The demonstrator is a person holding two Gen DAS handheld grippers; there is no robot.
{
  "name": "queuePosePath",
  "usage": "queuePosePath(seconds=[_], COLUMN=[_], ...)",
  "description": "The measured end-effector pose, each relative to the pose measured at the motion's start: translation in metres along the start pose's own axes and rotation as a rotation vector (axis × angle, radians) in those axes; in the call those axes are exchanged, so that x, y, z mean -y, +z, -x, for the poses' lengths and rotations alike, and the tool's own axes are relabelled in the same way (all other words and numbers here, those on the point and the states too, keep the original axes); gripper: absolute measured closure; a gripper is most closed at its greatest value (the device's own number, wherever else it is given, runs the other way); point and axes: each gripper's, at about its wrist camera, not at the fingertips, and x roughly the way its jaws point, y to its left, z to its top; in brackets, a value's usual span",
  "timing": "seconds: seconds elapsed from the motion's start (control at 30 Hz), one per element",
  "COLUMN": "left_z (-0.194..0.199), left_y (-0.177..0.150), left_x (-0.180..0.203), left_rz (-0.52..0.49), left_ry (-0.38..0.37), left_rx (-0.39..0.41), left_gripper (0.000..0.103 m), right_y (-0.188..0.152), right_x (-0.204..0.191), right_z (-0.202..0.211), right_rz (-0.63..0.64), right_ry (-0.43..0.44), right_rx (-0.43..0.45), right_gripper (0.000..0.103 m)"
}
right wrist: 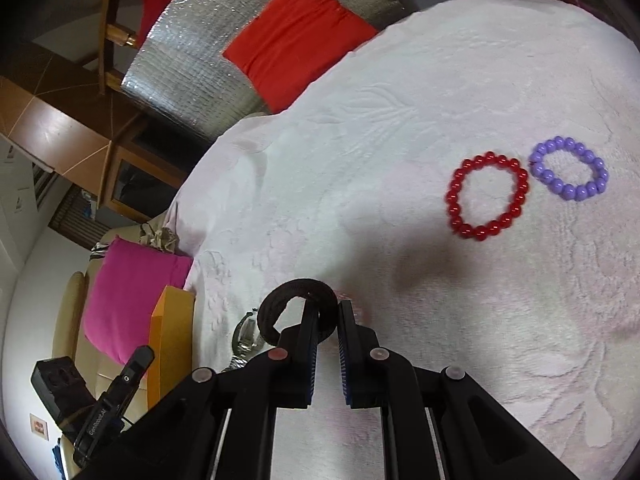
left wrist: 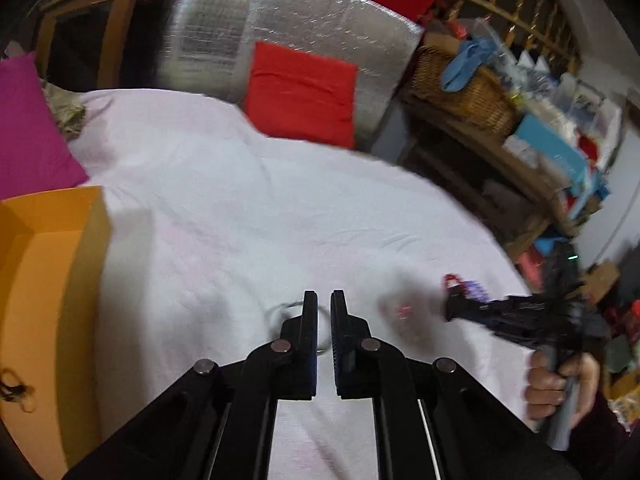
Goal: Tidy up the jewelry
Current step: 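Carry the watch to the box with left tool while right carries the ring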
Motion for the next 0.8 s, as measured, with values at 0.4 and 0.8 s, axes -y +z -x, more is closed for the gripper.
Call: queuePosePath(seconds=[0.4,0.8], left_z=[-0.065,-0.064], left_y=[-0.041,-0.042], left_x=[0.008,0.004], left_rz=[-0.233,-0.181], left_ry=[0.172,0.069], left_rx=[-0.307,-0.298], left_gripper=[0.04,0.09], right_y=[0.002,0.005], right_x=[0.004,0.007], right_z=[0.006,0.013], right_rz=[0.002,-0.006], right_ry=[-0.012,-0.001], right_rx=[0.006,0.012], right_gripper=[0.092,0.092])
